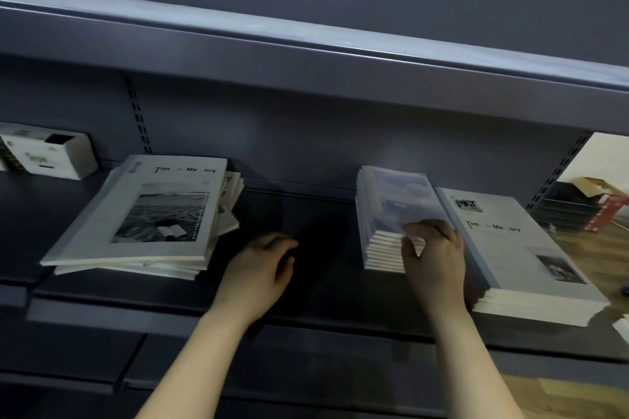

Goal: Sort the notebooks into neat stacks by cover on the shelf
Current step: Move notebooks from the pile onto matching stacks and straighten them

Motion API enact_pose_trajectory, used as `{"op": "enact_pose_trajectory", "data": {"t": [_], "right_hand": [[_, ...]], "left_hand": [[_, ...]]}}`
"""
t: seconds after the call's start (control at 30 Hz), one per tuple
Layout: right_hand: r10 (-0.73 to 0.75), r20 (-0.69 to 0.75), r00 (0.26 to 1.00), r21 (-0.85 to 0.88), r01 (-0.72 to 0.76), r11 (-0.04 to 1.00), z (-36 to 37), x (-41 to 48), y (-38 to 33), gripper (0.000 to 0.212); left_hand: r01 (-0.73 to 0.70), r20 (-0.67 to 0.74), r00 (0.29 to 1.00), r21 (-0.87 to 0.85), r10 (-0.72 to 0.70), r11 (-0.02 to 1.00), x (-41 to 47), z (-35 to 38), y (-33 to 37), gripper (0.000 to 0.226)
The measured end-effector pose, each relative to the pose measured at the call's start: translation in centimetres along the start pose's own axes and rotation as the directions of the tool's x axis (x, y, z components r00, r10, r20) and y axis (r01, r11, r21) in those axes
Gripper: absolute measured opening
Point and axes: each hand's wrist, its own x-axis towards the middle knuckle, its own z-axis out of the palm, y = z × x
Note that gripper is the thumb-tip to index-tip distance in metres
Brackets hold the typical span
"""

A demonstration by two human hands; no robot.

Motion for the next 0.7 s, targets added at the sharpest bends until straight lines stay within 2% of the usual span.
{"op": "enact_pose_trajectory", "data": {"t": [0.1, 0.17, 0.27, 0.33, 0.43, 0.6, 0.7], "right_hand": [[-0.101, 0.056, 0.993, 0.062, 0.098, 0.993, 1.1, -1.2, -2.1, 0.01], [-0.125, 0.146, 0.981, 0.102, 0.111, 0.989, 2.3, -2.0, -3.2, 0.01], [-0.126, 0.285, 0.95, 0.174, 0.078, 0.982, 4.1, -2.7, -4.3, 0.014], [-0.127, 0.354, 0.926, 0.199, 0.058, 0.978, 5.1, -3.2, -4.7, 0.015], [-0.132, 0.399, 0.908, 0.217, 0.046, 0.975, 6.3, -3.8, -5.2, 0.015], [-0.106, 0.435, 0.894, 0.233, 0.002, 0.972, 7.0, -4.1, -5.5, 0.014], [-0.101, 0.437, 0.894, 0.247, -0.011, 0.969, 7.1, -4.2, -5.5, 0.015]], "left_hand": [[0.053, -0.126, 0.991, 0.047, -0.047, 0.998, -0.2, -3.1, -1.0, 0.032], [0.16, -0.179, 0.973, 0.076, -0.144, 0.984, -0.5, -4.8, -2.0, 0.033], [0.358, -0.137, 0.933, 0.256, -0.333, 0.898, -0.9, -6.5, -3.5, 0.04], [0.393, -0.093, 0.918, 0.355, -0.386, 0.848, -1.2, -7.0, -4.3, 0.051], [0.408, -0.105, 0.911, 0.359, -0.398, 0.839, -1.2, -7.6, -4.6, 0.062], [0.384, -0.236, 0.916, 0.269, -0.326, 0.883, -0.5, -9.0, -4.2, 0.025], [0.397, -0.223, 0.915, 0.339, -0.337, 0.853, -0.3, -8.9, -4.0, 0.021]]}}
